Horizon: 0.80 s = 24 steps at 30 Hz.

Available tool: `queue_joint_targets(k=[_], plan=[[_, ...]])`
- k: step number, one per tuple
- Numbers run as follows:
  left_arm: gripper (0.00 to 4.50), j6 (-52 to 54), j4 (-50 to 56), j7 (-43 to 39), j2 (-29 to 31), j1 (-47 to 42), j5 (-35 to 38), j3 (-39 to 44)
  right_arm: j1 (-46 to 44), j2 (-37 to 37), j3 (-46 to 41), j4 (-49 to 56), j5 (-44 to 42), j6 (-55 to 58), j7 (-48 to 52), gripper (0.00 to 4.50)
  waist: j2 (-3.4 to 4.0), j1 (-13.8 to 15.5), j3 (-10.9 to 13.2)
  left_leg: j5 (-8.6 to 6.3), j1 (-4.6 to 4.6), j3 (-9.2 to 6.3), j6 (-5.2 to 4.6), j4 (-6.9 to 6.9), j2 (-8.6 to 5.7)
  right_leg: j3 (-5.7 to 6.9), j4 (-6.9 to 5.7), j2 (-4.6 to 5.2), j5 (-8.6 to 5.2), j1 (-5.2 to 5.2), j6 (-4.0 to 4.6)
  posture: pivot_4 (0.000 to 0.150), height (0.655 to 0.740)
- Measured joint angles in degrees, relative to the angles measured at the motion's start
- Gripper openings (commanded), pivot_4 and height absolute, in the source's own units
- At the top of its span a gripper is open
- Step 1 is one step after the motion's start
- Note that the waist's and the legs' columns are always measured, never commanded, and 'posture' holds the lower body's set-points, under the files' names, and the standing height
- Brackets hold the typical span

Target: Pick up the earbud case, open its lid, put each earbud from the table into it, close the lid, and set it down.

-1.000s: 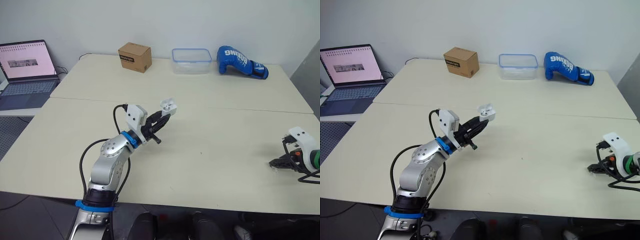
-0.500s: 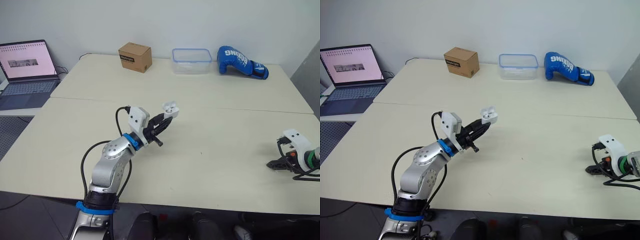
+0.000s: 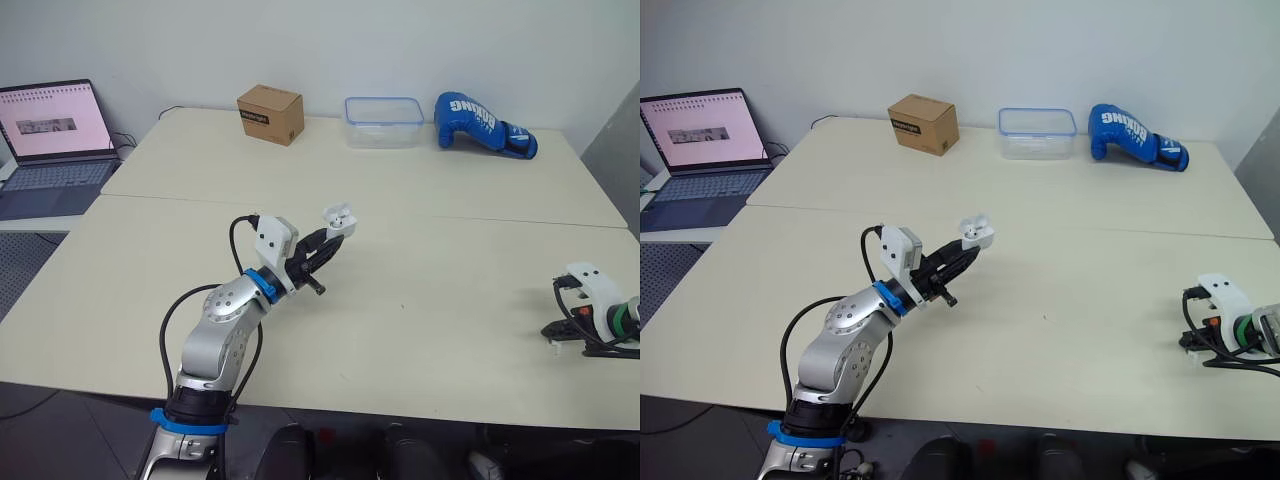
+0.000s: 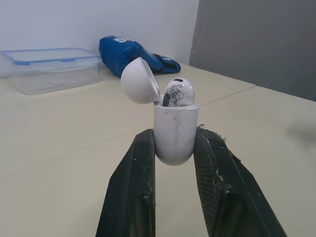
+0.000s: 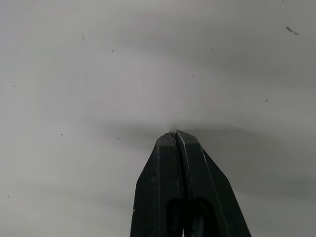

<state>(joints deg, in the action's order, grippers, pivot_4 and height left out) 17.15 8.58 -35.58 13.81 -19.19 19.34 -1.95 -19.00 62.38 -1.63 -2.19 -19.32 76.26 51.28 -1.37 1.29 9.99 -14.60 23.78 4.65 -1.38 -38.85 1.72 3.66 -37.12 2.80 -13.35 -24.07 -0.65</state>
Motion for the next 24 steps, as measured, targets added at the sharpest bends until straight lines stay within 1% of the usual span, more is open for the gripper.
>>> queue_joint_targets(k=[4, 5, 7, 11, 14, 17, 24], plan=[[0.73, 0.0, 0.0, -0.1, 0.0, 0.0, 0.0, 0.0, -1.2, 0.0, 0.3, -1.6, 0.0, -1.1, -0.5, 0.03, 0.01, -0.1, 0.0, 0.0, 0.0, 0.03, 0.0, 0.0, 0.0, -0.03, -0.01, -0.01, -0.01, -0.02, -0.02, 0.15, 0.74], [0.73, 0.0, 0.0, -0.1, 0.0, 0.0, 0.0, 0.0, -2.0, 0.0, 0.3, -2.4, 0.1, -1.1, -1.0, 0.19, 0.01, 0.0, 0.0, 0.0, 0.0, 0.03, 0.0, 0.0, 0.0, -0.03, -0.01, -0.01, -0.01, -0.02, -0.02, 0.15, 0.74], [0.73, 0.0, 0.0, -0.2, 0.0, 0.0, 0.0, -0.1, -3.4, 0.0, 0.1, -3.4, 0.1, -0.3, -2.0, 0.66, 0.01, 0.0, 0.0, 0.0, 0.0, 0.02, 0.0, 0.0, 0.0, -0.01, -0.01, -0.01, 0.0, -0.02, 0.0, 0.15, 0.74], [0.73, 0.0, 0.0, -0.3, -0.1, 0.0, 0.0, -0.5, -4.1, 0.1, -1.3, -3.3, -1.2, 6.2, -3.5, 2.06, 0.01, 0.0, 0.0, 0.0, 0.03, 0.01, 0.0, 0.01, -0.01, -0.02, 0.01, 0.01, 0.07, -0.02, 0.12, 0.15, 0.74], [0.73, -0.1, -0.1, -0.3, -0.2, 0.0, 0.0, -0.9, -3.0, 0.9, -2.2, -0.6, -2.9, 10.6, -3.9, 2.06, 0.01, 0.0, 0.0, 0.0, 0.03, 0.01, -0.01, 0.01, -0.01, -0.01, 0.0, 0.02, 0.06, -0.02, 0.1, 0.15, 0.74], [0.73, -0.1, -0.1, -0.3, -0.2, 0.6, 0.0, -1.2, -0.8, 2.0, -3.0, 2.2, -4.6, 12.2, -4.1, 2.06, 0.01, 0.0, 0.0, 0.0, 0.03, 0.01, -0.01, 0.01, -0.01, -0.02, 0.0, 0.02, 0.02, -0.02, 0.03, 0.15, 0.74], [0.73, -0.1, -0.1, -0.1, -0.5, 1.0, 0.0, -1.2, 0.5, 2.0, -4.0, 2.8, -6.1, 13.1, -6.1, 2.06, 0.01, 0.0, 0.0, -0.01, 0.02, 0.02, -0.01, 0.01, 0.0, -0.02, 0.0, 0.01, -0.03, -0.03, -0.06, 0.15, 0.74]])
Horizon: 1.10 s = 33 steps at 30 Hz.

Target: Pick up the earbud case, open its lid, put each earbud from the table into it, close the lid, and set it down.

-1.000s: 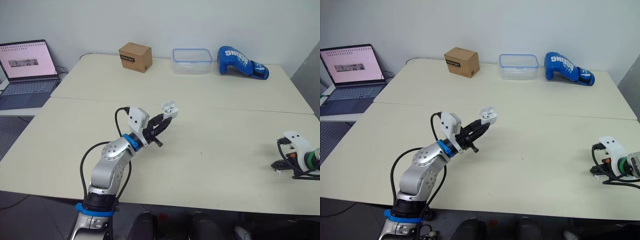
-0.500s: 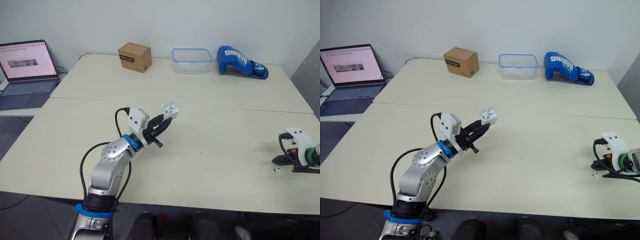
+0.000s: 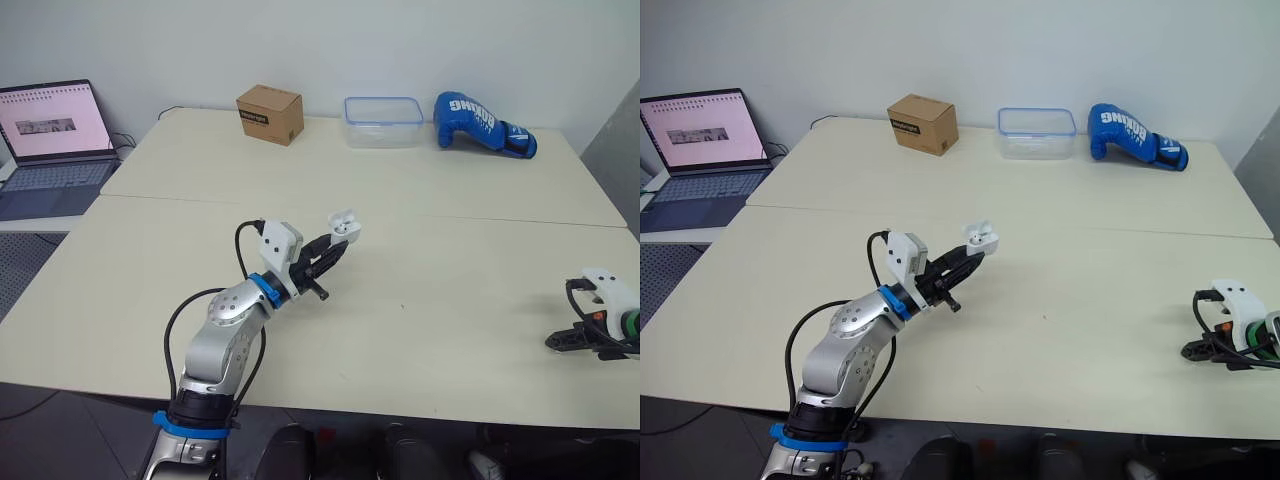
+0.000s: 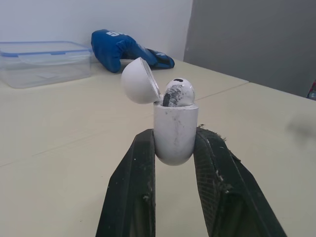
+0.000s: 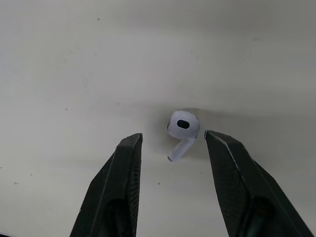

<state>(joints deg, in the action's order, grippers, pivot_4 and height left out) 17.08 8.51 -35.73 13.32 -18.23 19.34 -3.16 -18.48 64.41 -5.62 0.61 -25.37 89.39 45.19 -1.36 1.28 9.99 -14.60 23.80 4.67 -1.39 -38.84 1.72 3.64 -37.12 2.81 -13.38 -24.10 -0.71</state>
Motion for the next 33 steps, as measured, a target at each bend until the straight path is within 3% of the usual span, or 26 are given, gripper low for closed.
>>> queue_joint_targets(k=[27, 30, 33], plan=[[0.73, 1.3, 0.2, -0.1, 0.9, 0.2, 0.1, 0.0, -2.4, -1.4, 1.3, -5.4, -0.7, -3.1, -2.7, 2.06, -0.01, 0.0, 0.0, 0.0, 0.0, 0.0, -0.01, 0.0, 0.0, -0.01, 0.01, -0.01, 0.0, 0.01, -0.01, 0.15, 0.74], [0.73, 1.3, 0.2, 0.0, 0.9, 0.2, 0.1, 0.0, -2.3, -1.4, 1.3, -5.5, -0.6, -3.5, -2.7, 1.44, 0.0, 0.0, 0.0, 0.0, 0.0, 0.0, -0.01, 0.0, 0.0, -0.01, 0.01, -0.01, 0.0, 0.01, -0.01, 0.15, 0.74], [0.73, 1.3, 0.2, 0.0, 0.9, 0.2, 0.1, 0.0, -2.3, -1.4, 1.3, -5.9, -0.6, -4.0, -2.7, 0.44, 0.0, 0.0, 0.0, 0.0, 0.0, 0.01, -0.01, 0.0, 0.01, -0.01, 0.01, -0.01, 0.0, 0.0, -0.01, 0.15, 0.74]])
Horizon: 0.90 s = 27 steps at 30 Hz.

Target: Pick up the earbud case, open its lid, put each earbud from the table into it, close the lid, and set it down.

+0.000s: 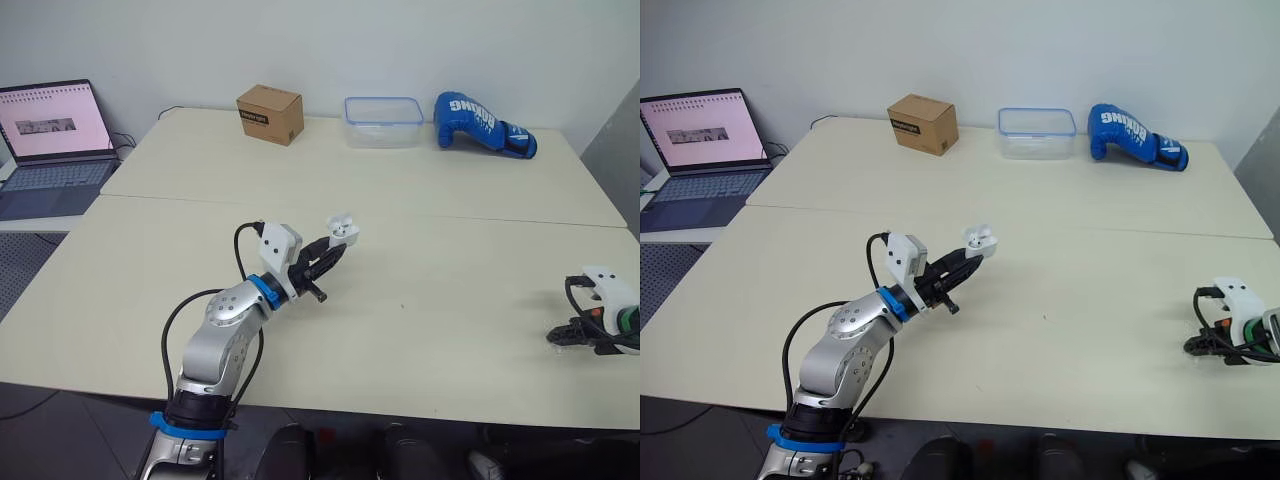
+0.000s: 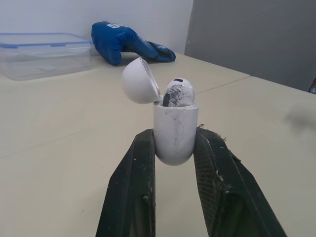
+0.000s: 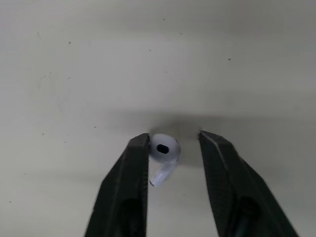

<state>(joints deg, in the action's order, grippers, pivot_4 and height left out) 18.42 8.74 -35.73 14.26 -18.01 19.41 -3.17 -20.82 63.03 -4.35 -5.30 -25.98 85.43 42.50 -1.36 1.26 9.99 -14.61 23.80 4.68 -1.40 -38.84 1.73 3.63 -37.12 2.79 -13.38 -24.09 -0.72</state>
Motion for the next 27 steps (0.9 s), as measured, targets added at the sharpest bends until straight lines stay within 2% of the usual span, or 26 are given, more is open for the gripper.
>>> queue_joint_targets(k=[2, 3, 11, 17, 20, 27], plan=[[0.73, 0.0, 0.0, 0.0, 0.0, 0.0, 0.0, 0.0, 0.1, 0.0, 0.0, 0.0, -0.1, -0.1, 0.1, 0.04, 0.0, 0.0, 0.0, 0.0, 0.0, -0.02, 0.0, 0.0, 0.0, 0.01, 0.0, 0.0, 0.0, 0.01, 0.0, 0.15, 0.74], [0.73, 0.0, 0.0, 0.0, 0.1, 0.0, 0.0, 0.0, 0.2, 0.0, 0.1, 0.0, -0.1, -0.1, 0.1, 0.01, 0.0, 0.0, 0.0, 0.0, 0.01, 0.0, 0.0, 0.0, -0.01, 0.0, 0.0, 0.0, 0.0, -0.01, 0.0, 0.15, 0.74], [0.73, 0.0, 0.0, -0.2, 0.0, -0.2, 0.0, -0.2, -4.4, -4.1, -1.8, -0.1, -2.4, 3.6, -0.7, 0.01, 0.01, -0.1, 0.0, 0.0, 0.01, -0.02, 0.0, 0.0, 0.01, 0.0, -0.01, -0.02, 0.0, -0.01, 0.01, 0.15, 0.74], [0.73, 0.0, 0.0, -1.0, 0.1, -0.6, 0.0, -0.2, -4.8, -1.7, -2.3, -2.1, -2.0, -0.9, -0.7, 0.01, 0.0, 0.1, 0.0, -0.03, 0.07, 0.01, -0.05, 0.0, -0.06, 0.0, 0.06, 0.02, 0.06, -0.01, 0.09, 0.15, 0.74], [0.73, 0.0, 0.0, -1.2, 0.0, -0.7, 0.0, -0.3, -2.8, 1.2, -2.2, -2.9, -1.8, -3.9, 0.6, 0.58, 0.0, 0.1, 0.0, -0.04, 0.06, 0.01, -0.07, 0.0, -0.06, 0.0, 0.05, 0.03, 0.05, -0.01, 0.08, 0.15, 0.74], [0.73, 0.0, -0.1, -1.3, -0.2, -0.5, 0.0, -0.9, 3.2, 5.6, -3.6, -2.1, -2.4, -3.2, 2.6, 2.95, 0.02, 0.1, 0.0, -0.04, 0.03, 0.02, -0.07, 0.0, -0.01, -0.02, 0.01, 0.02, 0.0, -0.02, 0.0, 0.15, 0.74]])
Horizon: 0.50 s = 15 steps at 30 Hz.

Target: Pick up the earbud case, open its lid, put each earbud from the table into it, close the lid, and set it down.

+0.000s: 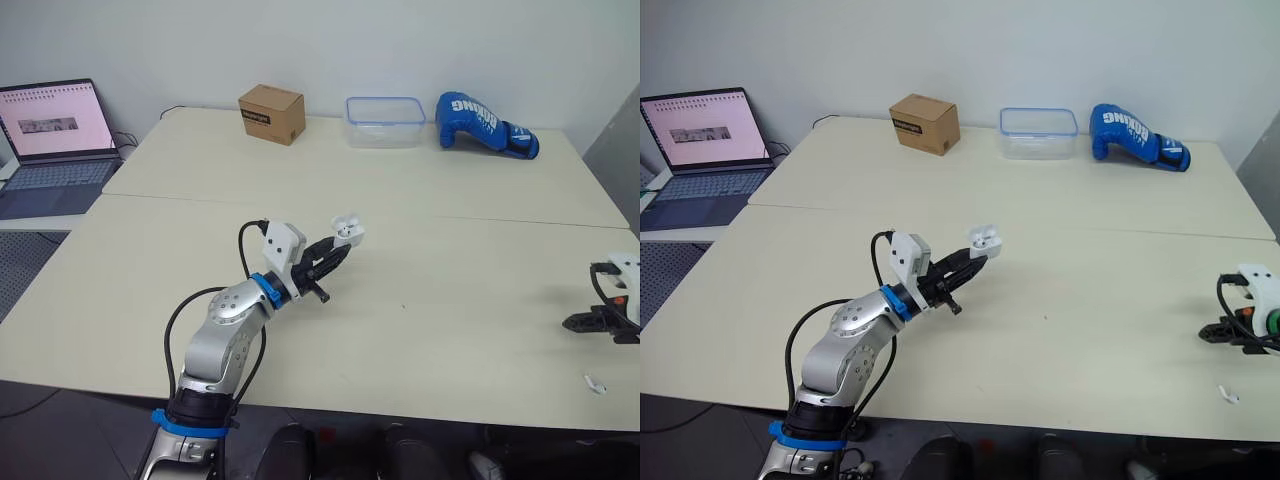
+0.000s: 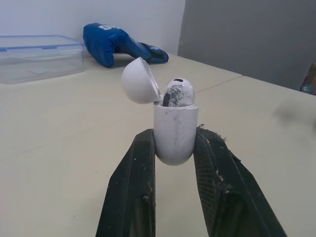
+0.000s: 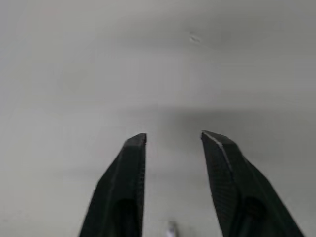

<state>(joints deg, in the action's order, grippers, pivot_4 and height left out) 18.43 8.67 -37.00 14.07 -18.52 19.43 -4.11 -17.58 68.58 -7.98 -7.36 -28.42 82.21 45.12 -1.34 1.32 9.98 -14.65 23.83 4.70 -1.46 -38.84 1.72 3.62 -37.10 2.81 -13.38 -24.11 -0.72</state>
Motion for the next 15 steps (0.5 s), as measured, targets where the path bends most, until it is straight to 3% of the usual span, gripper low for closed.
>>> queue_joint_targets(k=[3, 6, 10, 15], plan=[[0.73, -0.1, 0.0, 0.1, -0.4, 0.5, 0.1, -0.3, 10.0, 4.3, -1.8, 5.4, 0.0, -10.3, 8.1, 4.01, 0.03, 0.0, 0.0, -0.01, 0.0, -0.02, 0.0, 0.02, -0.01, 0.01, 0.03, -0.01, -0.02, 0.0, -0.03, 0.15, 0.74], [0.73, -0.1, 0.1, 0.1, -0.5, 1.6, 0.3, -0.2, 27.0, 12.1, -5.7, 8.7, 4.4, -34.1, 25.2, 4.01, 0.12, 0.1, 0.0, -0.01, -0.02, -0.04, -0.01, 0.02, -0.04, 0.03, 0.05, -0.05, -0.08, 0.04, -0.15, 0.15, 0.74], [0.73, -0.1, 0.1, 0.1, -0.9, 1.9, 0.5, -0.6, 33.9, 13.6, -10.1, 5.4, 10.5, -51.8, 34.0, 4.01, 0.08, -0.1, 0.0, -0.01, -0.08, 0.02, -0.01, -0.07, -0.02, -0.02, 0.04, -0.05, -0.03, 0.07, -0.22, 0.15, 0.74], [0.73, -0.1, 0.1, 0.0, -1.1, 1.4, 0.5, -0.7, 35.7, 12.6, -11.2, 4.5, 14.9, -59.8, 34.7, 4.01, 0.08, -0.1, 0.0, 0.0, -0.09, -0.01, 0.01, -0.04, 0.02, -0.02, 0.0, -0.09, -0.05, 0.06, -0.2, 0.15, 0.74]])
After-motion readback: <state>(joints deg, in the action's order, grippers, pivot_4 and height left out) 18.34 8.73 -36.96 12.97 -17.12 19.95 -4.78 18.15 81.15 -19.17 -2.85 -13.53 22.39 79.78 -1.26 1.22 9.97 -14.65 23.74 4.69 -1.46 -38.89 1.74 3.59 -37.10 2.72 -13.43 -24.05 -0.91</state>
